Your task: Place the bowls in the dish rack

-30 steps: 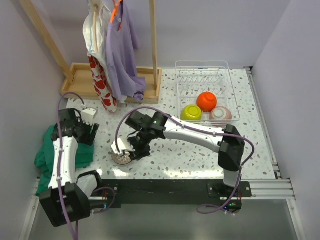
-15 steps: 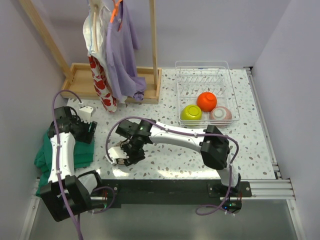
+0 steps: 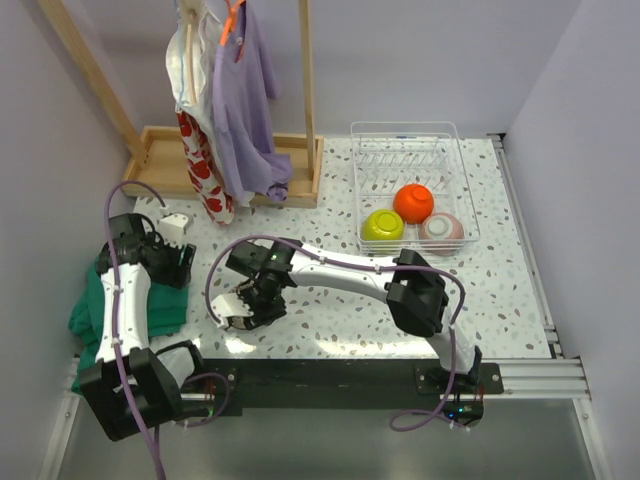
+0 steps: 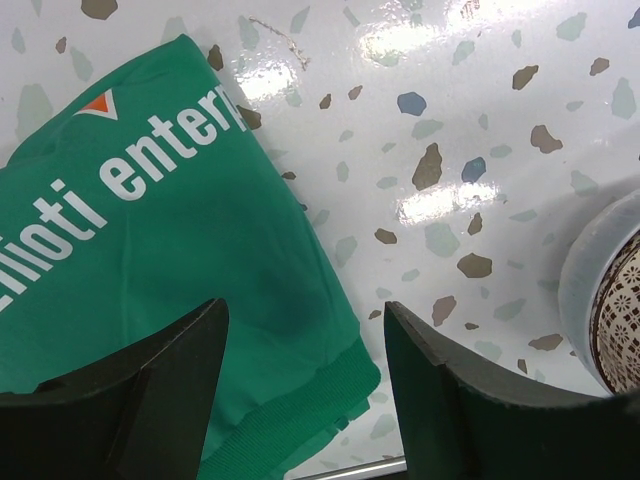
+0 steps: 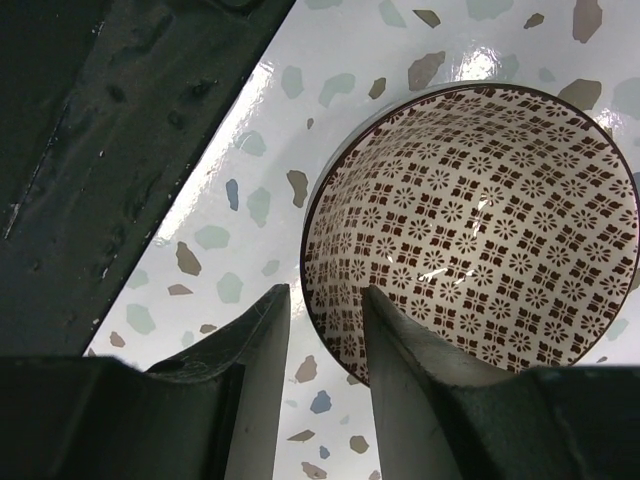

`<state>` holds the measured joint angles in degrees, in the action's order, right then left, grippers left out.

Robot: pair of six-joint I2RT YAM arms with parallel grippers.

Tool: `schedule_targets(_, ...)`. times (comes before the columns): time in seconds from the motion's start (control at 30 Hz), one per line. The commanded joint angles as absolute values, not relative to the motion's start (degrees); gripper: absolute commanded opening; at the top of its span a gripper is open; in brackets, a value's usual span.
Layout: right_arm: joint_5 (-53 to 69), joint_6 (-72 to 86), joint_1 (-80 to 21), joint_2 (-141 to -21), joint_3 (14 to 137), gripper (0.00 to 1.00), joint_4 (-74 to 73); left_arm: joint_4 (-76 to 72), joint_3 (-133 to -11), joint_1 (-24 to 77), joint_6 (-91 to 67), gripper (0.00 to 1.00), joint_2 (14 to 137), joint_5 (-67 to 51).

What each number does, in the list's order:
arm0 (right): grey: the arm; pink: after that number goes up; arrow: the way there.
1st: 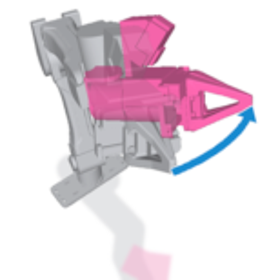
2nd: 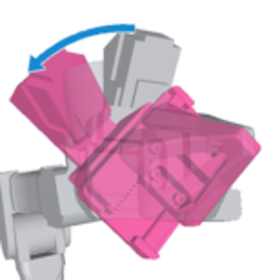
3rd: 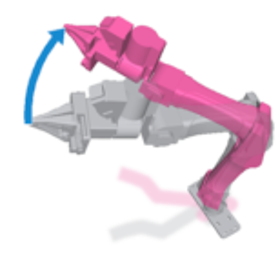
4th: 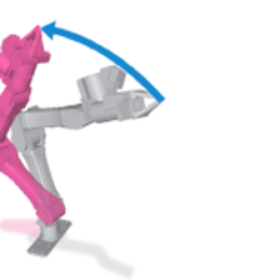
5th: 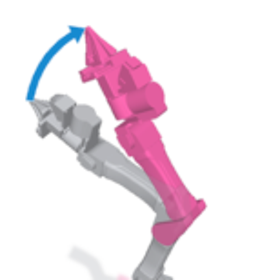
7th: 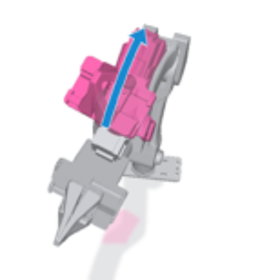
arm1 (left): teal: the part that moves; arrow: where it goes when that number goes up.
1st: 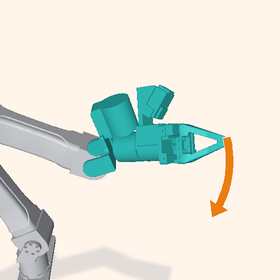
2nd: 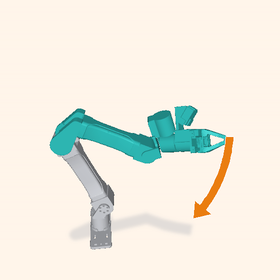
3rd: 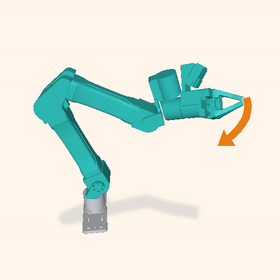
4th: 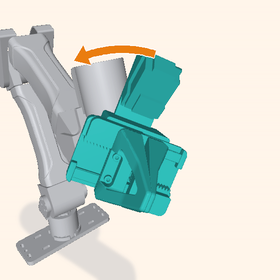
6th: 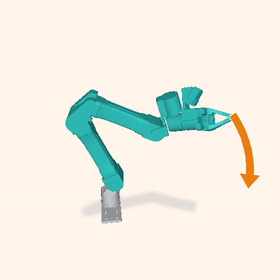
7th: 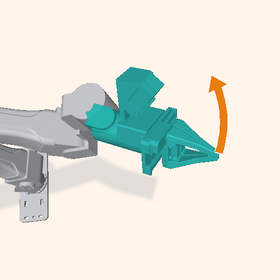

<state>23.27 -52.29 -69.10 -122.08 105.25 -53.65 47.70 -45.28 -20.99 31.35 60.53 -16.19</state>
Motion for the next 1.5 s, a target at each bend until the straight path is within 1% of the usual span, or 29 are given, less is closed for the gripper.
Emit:
schedule_targets(0.0,22.68,-52.12,-69.43,-122.17,108.46,0.34,-55.02,47.37,-47.46,-21.45,32.78,0.68,60.73,-17.84)
schedule_targets(0.07,22.85,-52.12,-69.43,-122.25,108.72,0.29,-55.46,47.29,-47.46,-21.45,32.52,0.68,60.65,-17.93)
schedule_targets(0.1,23.2,-52.03,-69.43,-122.26,108.72,0.24,-55.63,47.29,-47.37,-21.45,32.52,0.68,60.56,-18.02)
schedule_targets(0.17,23.47,-52.03,-69.43,-122.26,108.98,0.16,-56.25,47.29,-47.29,-21.45,32.34,0.68,60.64,-18.19)
schedule_targets(0.2,23.64,-51.94,-69.43,-122.34,109.07,0.1,-56.77,47.2,-47.29,-21.45,32.34,0.68,60.64,-18.28)
schedule_targets(0.3,23.73,-51.86,-69.43,-121.82,109.51,0.0,-57.39,47.11,-47.02,-21.44,32.26,0.68,60.56,-18.46)
schedule_targets(0.6,21.01,-49.05,-69.52,-117.6,109.69,0.0,-54.06,46.93,-47.63,-21.45,31.99,0.67,60.73,-19.69)
schedule_targets(0.9,13.81,-46.23,-70.05,-111.98,107.32,0.0,-50.28,47.63,-49.48,-21.44,34.01,0.67,60.64,-21.35)
schedule_targets(1.03,11.52,-43.34,-70.05,-109.52,106.26,0.0,-49.13,49.74,-50.8,-21.45,36.99,0.65,60.38,-23.37)
schedule_targets(1.2,8.0,-40.0,-69.26,-102.33,103.28,0.0,-46.23,56.68,-52.99,-21.45,45.86,0.63,59.94,-27.85)
schedule_targets(1.33,11.06,-31.58,-63.47,-95.81,100.2,0.0,-44.47,63.09,-55.54,-21.36,53.34,0.61,59.85,-35.14)
schedule_targets(1.43,14.93,-24.38,-55.83,-92.56,100.02,0.0,-44.82,68.63,-57.56,-20.22,59.75,0.6,60.38,-43.13)
schedule_targets(1.47,16.42,-22.87,-52.07,-91.94,99.85,0.0,-45.0,69.25,-57.74,-17.52,60.37,0.6,60.21,-43.59)
